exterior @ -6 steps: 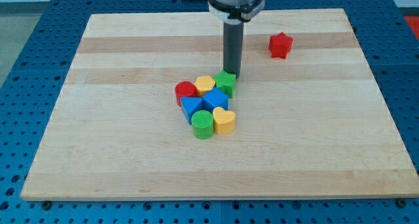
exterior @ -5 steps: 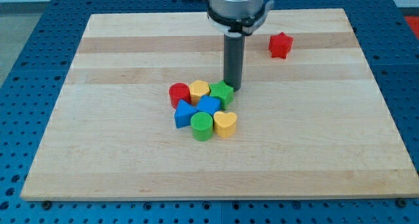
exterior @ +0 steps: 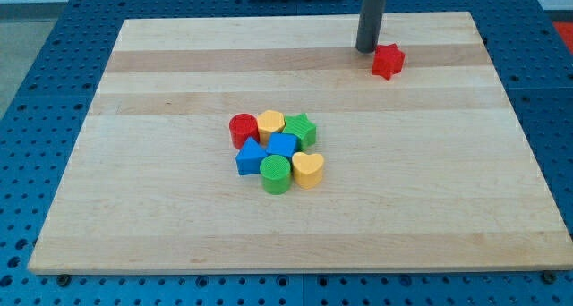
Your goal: Push red star towards group of blocks
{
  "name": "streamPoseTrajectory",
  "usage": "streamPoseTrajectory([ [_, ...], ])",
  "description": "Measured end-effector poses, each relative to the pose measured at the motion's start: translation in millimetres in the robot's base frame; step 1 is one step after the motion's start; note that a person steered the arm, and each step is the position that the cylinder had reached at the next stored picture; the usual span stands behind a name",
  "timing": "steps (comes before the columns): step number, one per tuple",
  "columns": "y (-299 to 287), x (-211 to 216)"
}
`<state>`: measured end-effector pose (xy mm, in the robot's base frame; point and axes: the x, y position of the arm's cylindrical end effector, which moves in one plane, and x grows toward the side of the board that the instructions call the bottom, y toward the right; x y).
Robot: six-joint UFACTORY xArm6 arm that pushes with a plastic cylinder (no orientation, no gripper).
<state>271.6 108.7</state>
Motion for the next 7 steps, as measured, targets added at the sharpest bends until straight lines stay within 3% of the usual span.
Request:
streamPoseTrajectory([
  [5,1,-7],
  [7,31,-4],
])
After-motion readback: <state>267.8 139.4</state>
